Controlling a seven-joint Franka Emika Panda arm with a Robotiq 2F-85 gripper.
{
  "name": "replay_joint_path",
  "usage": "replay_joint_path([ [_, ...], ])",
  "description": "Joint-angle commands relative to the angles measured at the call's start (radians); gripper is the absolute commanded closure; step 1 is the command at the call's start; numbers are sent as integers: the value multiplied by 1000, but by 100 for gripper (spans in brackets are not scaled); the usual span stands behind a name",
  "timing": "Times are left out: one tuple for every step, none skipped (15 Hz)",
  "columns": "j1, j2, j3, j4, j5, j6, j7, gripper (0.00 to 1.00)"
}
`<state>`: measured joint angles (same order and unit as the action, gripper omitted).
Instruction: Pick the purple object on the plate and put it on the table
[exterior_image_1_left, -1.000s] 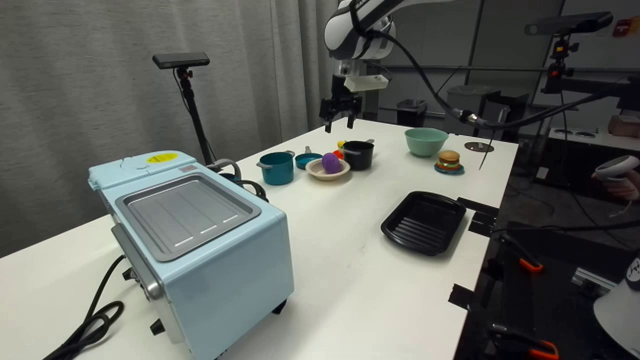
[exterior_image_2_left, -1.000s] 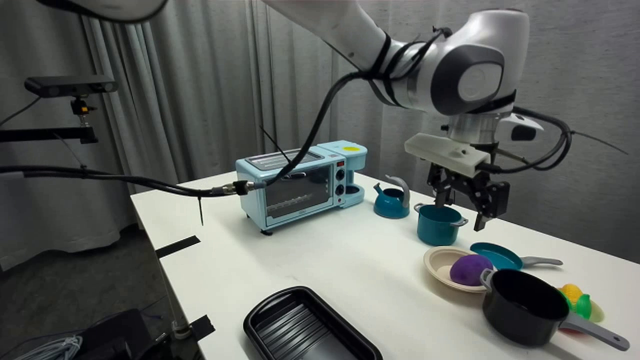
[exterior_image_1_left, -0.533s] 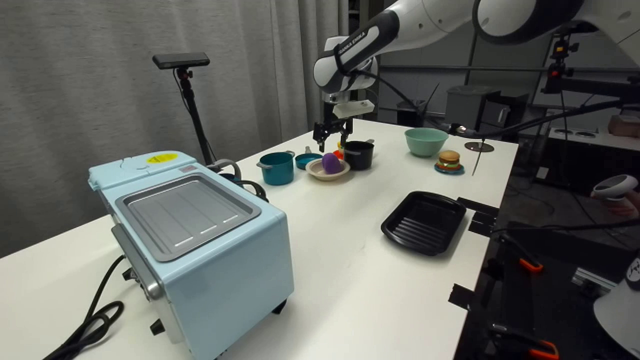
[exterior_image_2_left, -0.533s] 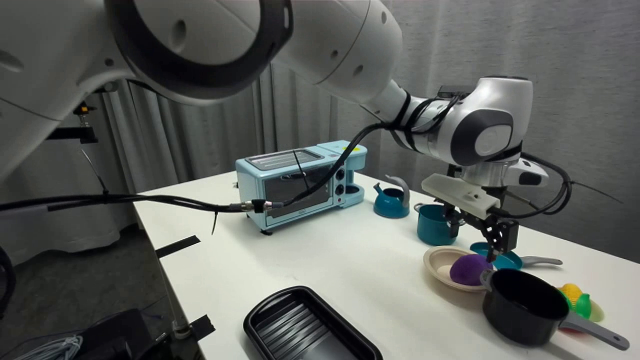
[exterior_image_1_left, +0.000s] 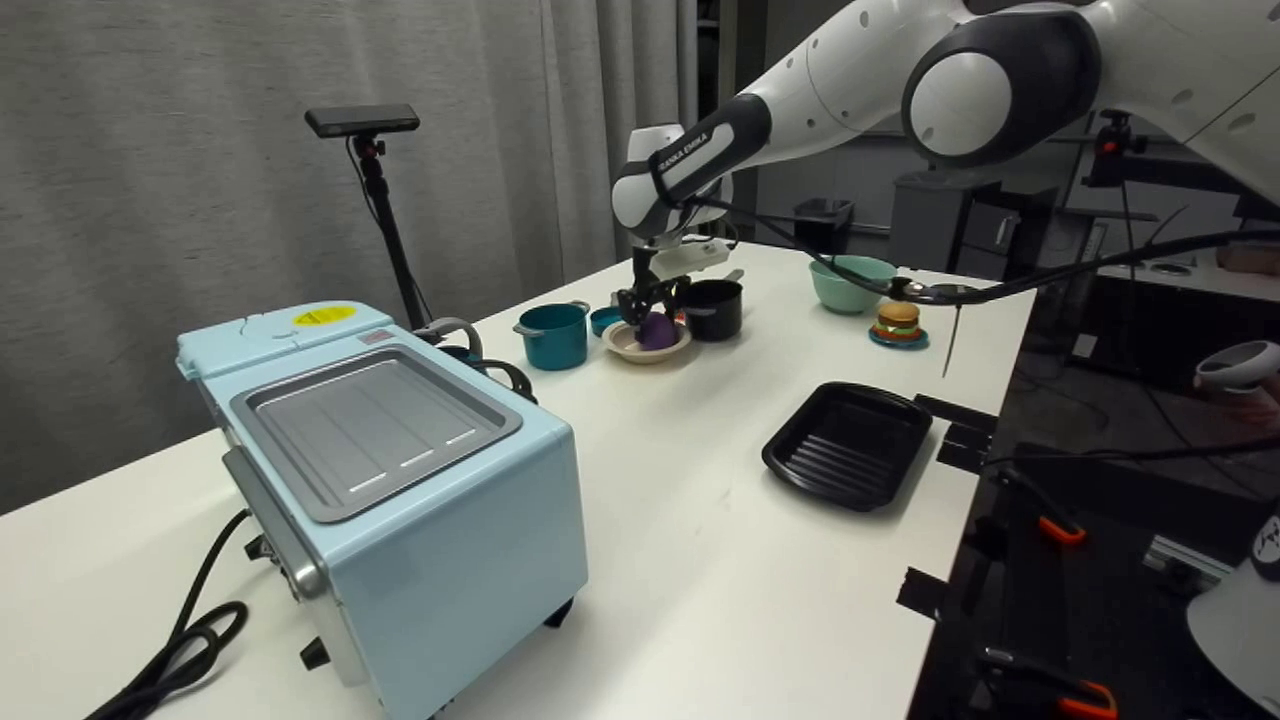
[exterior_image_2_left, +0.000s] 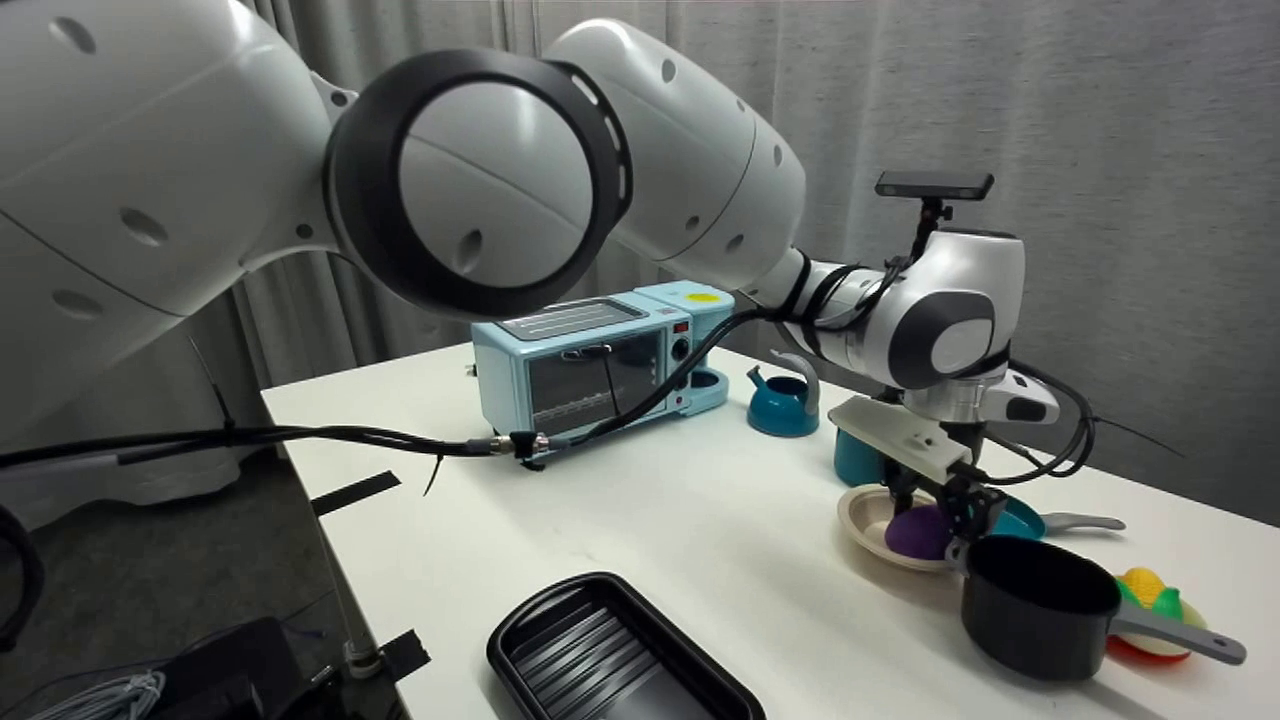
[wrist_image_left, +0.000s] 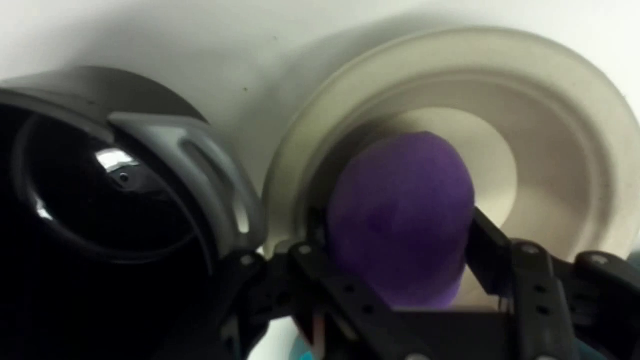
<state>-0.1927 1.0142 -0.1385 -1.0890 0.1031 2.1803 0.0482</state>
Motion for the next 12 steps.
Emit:
replay_joint_path([
  [-1, 25, 13, 56, -23, 1, 25, 63],
  [2, 9, 13, 36, -26, 8, 20, 69],
  [4, -6, 12, 19, -28, 14, 17, 77],
  [7, -27, 11, -8, -30, 21, 15, 83],
  [22, -49, -5, -40, -20, 35, 8, 90],
  [25, -73, -5, -70, -20, 48, 4, 91],
  [32, -99, -6, -108, -22, 71, 3, 92],
  [38, -136, -6, -161, -24, 100, -5, 95],
  [29, -169, 10, -196, -41, 119, -11, 97],
  [32, -215, 10, -259, -49, 147, -24, 94],
  [37, -247, 11, -304, -56, 169, -28, 94],
  [39, -280, 12, -348, -64, 189, -37, 94],
])
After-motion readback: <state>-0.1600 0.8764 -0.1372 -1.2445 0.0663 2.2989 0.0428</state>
